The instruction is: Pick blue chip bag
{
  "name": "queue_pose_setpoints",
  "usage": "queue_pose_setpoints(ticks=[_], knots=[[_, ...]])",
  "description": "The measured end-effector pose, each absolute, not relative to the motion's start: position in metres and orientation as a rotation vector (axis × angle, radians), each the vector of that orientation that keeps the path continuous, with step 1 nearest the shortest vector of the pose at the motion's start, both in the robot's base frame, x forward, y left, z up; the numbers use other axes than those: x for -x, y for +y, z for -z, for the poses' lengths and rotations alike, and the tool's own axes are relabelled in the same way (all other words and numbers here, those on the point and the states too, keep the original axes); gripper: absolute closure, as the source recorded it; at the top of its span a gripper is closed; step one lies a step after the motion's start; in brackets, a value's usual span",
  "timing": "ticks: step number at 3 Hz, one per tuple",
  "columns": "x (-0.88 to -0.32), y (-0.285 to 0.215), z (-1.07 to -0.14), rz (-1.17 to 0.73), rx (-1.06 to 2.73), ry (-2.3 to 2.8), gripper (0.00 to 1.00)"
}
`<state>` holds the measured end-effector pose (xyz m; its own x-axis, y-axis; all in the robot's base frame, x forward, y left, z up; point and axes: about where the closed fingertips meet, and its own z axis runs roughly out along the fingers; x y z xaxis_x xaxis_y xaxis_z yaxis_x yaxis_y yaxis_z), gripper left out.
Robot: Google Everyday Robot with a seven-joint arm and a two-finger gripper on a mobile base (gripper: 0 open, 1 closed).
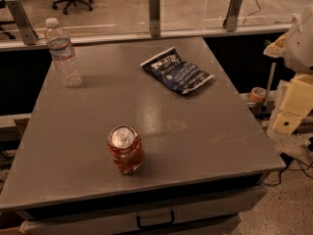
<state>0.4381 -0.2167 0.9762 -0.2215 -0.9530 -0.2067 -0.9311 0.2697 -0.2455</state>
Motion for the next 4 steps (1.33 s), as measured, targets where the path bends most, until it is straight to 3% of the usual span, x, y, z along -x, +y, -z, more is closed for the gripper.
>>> queue_pose_setpoints(ticks=[2, 4], knots=[[-0.451, -0.220, -0.974, 0.084, 1.731, 2.182, 0.00], [-0.557, -0.213, -0.940, -0.070, 1.621, 2.053, 0.00]])
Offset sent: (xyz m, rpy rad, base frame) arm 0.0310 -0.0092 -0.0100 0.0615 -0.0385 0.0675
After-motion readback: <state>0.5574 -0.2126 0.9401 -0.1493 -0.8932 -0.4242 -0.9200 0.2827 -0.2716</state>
